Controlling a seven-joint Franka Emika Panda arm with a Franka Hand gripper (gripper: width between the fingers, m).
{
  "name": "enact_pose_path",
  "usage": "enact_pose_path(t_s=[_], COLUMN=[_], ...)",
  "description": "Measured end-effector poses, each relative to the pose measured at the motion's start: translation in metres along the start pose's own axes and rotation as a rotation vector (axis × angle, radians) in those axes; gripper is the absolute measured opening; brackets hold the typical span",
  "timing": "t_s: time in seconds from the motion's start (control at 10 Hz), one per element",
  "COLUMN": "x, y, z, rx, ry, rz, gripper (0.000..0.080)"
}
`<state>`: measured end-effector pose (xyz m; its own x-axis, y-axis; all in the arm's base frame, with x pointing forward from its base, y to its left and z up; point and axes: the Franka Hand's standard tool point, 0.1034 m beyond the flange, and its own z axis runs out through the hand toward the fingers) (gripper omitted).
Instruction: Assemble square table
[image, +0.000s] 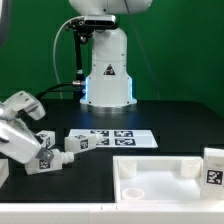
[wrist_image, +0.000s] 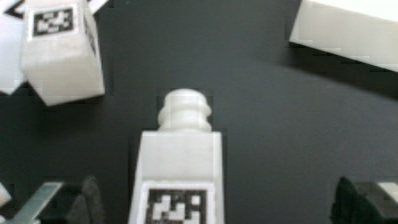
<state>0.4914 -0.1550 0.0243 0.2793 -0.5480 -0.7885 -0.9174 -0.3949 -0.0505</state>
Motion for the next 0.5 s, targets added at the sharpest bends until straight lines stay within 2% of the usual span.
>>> enact_pose_path(t_s=[0.5], x=[0.0112], y=[0.0116], z=[0.0119], rx=[-0.007], ry=[-0.011], rz=[0.026], gripper=[0.0649])
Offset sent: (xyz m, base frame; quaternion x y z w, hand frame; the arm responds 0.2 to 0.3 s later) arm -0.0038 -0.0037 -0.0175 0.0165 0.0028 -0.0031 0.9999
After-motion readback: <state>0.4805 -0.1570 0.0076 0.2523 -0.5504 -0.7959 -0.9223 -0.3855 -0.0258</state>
